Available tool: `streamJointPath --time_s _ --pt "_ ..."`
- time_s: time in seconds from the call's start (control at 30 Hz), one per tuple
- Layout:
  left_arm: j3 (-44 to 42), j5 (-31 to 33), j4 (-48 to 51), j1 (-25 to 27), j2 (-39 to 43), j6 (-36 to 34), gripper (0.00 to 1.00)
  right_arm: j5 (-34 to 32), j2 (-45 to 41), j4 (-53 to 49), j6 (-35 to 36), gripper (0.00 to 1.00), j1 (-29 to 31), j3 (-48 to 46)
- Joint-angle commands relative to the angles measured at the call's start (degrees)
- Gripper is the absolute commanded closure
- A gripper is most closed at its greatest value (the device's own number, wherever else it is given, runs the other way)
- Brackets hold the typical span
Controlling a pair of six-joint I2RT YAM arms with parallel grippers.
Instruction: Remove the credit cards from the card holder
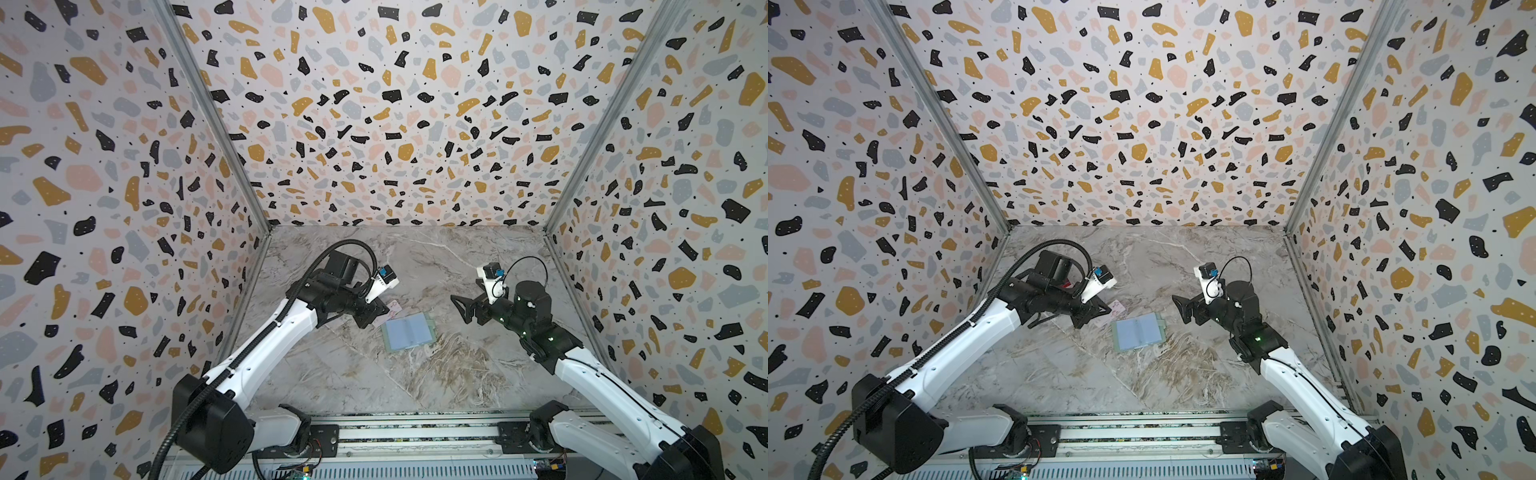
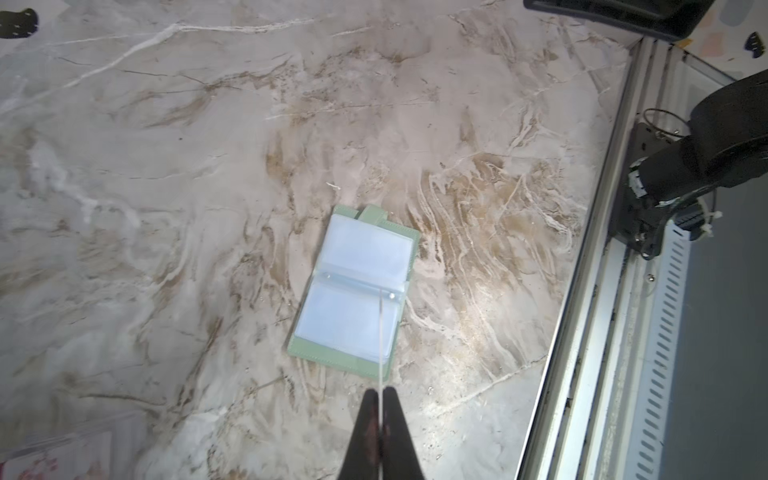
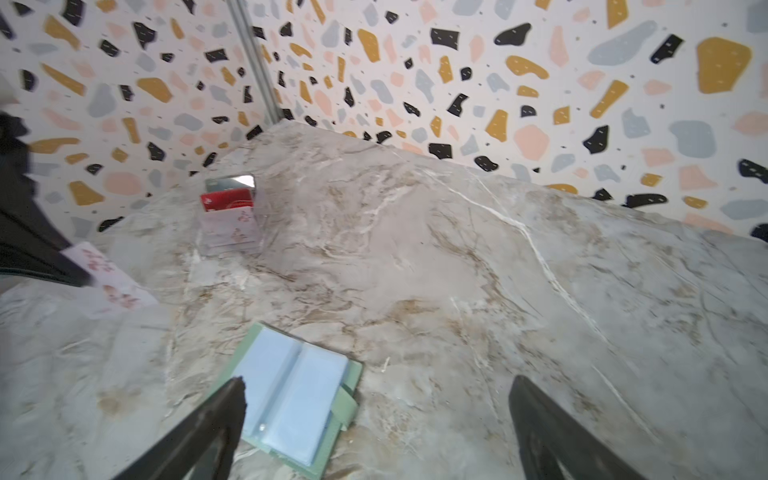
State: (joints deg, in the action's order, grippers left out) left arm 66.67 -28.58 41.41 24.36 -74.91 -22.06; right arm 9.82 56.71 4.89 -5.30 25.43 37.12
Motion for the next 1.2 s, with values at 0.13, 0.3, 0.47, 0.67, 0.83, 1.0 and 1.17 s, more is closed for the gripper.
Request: streamJointPath --time_s 0.13,0.3,0.47,0.67,0.83,1.0,1.17 --pt "3.13 7.63 3.51 -5.21 -0.02 -5.26 1.0 -7.86 -0.02 -1.02 -0.91 0.01 -0.25 1.07" --pt "3.48 10.28 3.25 -7.9 -0.14 -8.23 1.0 -9.36 0.49 -1.14 -0.85 0.01 -0.21 1.02" --pt "3.48 13.34 2.36 -9.53 -0.08 -11.62 1.0 -11.96 0.18 -0.25 -0.59 0.01 -0.22 0.59" --pt "2.51 13.05 -0.34 -12.54 -0.12 -13.98 1.0 -14.95 -0.11 1.07 -0.16 0.01 -0.4 0.05" --pt "3.16 11.65 0.44 -15.1 -2.24 -16.95 1.0 -14.96 0.83 0.9 0.28 0.01 -0.72 0.51" --pt "2.95 11.16 0.01 -17.37 -4.16 -21.3 1.0 -16.81 2.47 0.41 1.17 0.01 -0.69 2.14" --pt "2.31 11.27 -2.24 -19.47 -6.67 -26.1 1.0 -16.34 2.8 1.26 1.7 0.01 -0.65 2.52"
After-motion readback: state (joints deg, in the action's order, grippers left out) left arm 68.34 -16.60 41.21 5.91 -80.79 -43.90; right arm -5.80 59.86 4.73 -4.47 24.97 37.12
